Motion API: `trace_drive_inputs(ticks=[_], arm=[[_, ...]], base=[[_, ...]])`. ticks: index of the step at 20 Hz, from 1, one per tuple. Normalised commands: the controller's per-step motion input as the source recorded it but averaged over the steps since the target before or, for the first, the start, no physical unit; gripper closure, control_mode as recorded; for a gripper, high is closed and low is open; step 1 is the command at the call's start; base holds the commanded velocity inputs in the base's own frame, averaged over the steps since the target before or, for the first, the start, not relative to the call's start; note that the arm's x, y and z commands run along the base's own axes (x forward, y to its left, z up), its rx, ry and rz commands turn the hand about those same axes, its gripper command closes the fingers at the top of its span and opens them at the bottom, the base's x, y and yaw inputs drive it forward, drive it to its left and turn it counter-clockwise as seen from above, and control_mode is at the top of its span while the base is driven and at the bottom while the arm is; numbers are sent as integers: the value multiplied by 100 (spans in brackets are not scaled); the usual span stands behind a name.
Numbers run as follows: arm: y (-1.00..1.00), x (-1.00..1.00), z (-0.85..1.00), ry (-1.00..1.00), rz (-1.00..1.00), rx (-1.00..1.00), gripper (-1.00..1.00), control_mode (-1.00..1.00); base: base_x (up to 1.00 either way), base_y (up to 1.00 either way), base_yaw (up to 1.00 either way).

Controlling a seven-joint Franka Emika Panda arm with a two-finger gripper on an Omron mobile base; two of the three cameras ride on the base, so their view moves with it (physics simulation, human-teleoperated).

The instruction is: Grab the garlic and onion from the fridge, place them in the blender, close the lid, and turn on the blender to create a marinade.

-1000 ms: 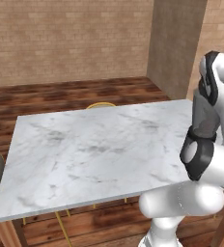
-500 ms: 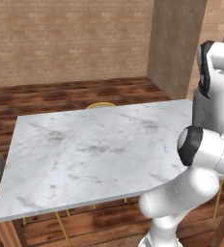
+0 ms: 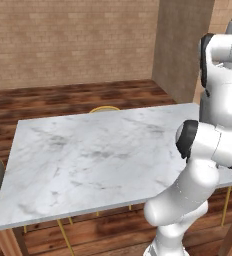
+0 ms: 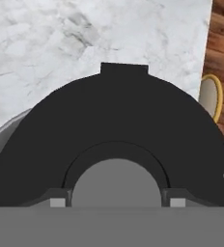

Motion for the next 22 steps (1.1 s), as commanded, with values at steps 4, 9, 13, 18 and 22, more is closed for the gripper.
trace_drive_inputs(ticks=[4,9,13,18,22], arm=[[17,-17,-5,8,-4,6,100,-100],[22,-29,0,3,-4,5,100,-100],[16,-33,0,1,-2,2,100,-100],[4,-13,-15,0,0,0,100,-100],[2,13,-15,0,0,0,100,-100]], base=[[0,0,0],[0,0,0],[0,0,0],[0,0,0],[0,0,0]])
